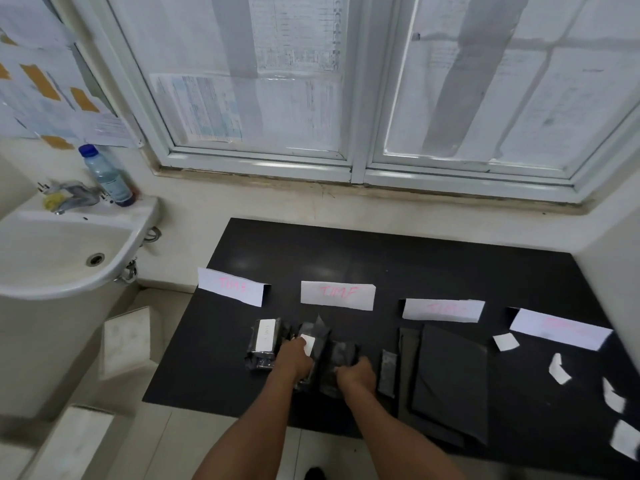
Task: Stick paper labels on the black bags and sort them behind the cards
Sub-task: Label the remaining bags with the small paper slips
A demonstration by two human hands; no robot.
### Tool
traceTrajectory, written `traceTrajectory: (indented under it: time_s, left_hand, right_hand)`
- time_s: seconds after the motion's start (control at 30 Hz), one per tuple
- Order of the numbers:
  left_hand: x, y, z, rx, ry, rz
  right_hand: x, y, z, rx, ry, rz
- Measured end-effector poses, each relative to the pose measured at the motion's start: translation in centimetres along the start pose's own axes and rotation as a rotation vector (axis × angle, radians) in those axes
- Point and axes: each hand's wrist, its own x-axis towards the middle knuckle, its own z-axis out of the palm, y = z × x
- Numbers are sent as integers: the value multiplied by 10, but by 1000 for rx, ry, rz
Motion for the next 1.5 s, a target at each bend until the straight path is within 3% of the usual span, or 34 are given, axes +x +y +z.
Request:
traceTrajectory:
  time_s: [0.23,0.53,0.67,0.83,1.07,1.17,1.3,1.5]
  left_hand:
    - [-5,57,18,-29,35,118]
    - [2,187,99,-538,-160,147]
    - [-25,248,129,-625,-310,187]
    - [-33,310,195,-680,-442,116]
    - [-32,382,275,-674,-480,104]
    - [-23,399,296,-648,-482,85]
    - [-15,416,314,-610,-486,80]
    - [-2,427,322,-580,-456,55]
  right_hand:
    - [15,7,-53,310,-29,-131]
    - [50,39,-192,651,21,-231]
    - [70,72,-253,660,89,-200]
    - [95,122,-323,666,201,-185]
    - [193,238,-387,515,347,127]
    - [170,238,-423,358,430,227]
    - [191,257,-438,392,517,269]
    - [217,266,-445,258,425,331]
